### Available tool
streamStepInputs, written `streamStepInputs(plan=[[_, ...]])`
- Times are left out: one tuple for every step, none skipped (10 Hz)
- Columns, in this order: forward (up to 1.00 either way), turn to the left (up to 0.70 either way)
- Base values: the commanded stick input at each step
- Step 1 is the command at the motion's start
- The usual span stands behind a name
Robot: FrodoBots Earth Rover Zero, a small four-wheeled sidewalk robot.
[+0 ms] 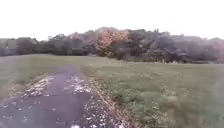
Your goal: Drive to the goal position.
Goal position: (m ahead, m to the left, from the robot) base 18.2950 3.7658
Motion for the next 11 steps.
streamStepInputs(plan=[[0.98,0.39],[0.98,0.39],[0.98,0.39],[0.98,0.39],[0.98,0.39],[0.98,0.22],[0.98,0.07],[0.98,0.00],[0.98,0.00],[0.98,0.00],[0.98,0.00]])
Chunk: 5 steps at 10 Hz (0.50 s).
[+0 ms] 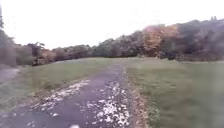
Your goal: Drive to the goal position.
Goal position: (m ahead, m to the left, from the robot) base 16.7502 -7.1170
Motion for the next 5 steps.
streamStepInputs(plan=[[0.98,0.00],[0.98,0.00],[0.98,0.00],[0.98,0.00],[0.98,0.00]])
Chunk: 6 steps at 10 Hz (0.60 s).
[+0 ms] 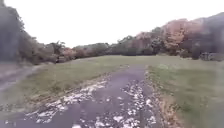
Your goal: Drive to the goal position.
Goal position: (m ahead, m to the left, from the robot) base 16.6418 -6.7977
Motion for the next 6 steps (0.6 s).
streamStepInputs(plan=[[0.98,-0.01],[0.98,-0.02],[0.98,-0.39],[0.98,-0.39],[0.98,-0.39],[0.98,-0.39]])
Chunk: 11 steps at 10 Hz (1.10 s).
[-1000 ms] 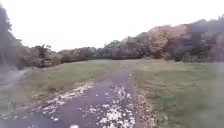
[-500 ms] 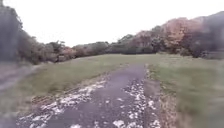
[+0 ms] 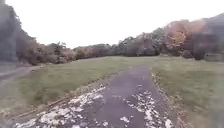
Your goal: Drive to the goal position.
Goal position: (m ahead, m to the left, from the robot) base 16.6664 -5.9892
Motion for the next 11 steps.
streamStepInputs(plan=[[0.98,-0.39],[0.98,0.00],[0.98,0.00],[0.98,0.00],[0.98,0.00],[0.98,0.00],[0.98,0.00],[0.98,0.00],[0.98,0.00],[0.98,0.00],[0.98,0.00]])
